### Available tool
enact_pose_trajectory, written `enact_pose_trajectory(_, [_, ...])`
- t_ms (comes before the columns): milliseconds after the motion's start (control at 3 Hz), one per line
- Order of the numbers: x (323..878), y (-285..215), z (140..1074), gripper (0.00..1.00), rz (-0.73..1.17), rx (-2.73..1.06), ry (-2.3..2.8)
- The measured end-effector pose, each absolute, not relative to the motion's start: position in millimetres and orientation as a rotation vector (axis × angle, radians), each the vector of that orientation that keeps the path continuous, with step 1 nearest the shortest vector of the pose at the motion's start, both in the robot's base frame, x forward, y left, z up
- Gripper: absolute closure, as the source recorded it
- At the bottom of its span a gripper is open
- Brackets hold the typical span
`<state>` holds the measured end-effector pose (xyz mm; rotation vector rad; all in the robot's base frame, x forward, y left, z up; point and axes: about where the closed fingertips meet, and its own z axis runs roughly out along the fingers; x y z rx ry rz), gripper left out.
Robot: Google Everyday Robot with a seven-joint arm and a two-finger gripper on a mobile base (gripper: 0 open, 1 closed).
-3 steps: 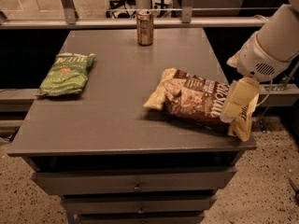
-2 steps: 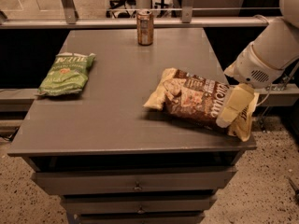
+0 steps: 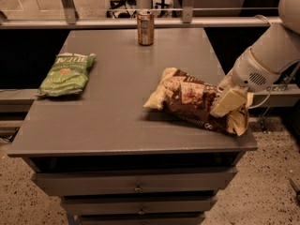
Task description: Pick brown chip bag
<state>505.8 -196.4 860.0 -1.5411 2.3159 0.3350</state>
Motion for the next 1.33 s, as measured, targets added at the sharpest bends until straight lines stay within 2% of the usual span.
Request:
enact_pose_trajectory(667, [511.7,-179.9,881.1,1.00,0.408,-1.507,2.243])
enact_pose_trajectory(1333, [561.7,-145.9,966.6,1.00,0.514,-1.350,1.982])
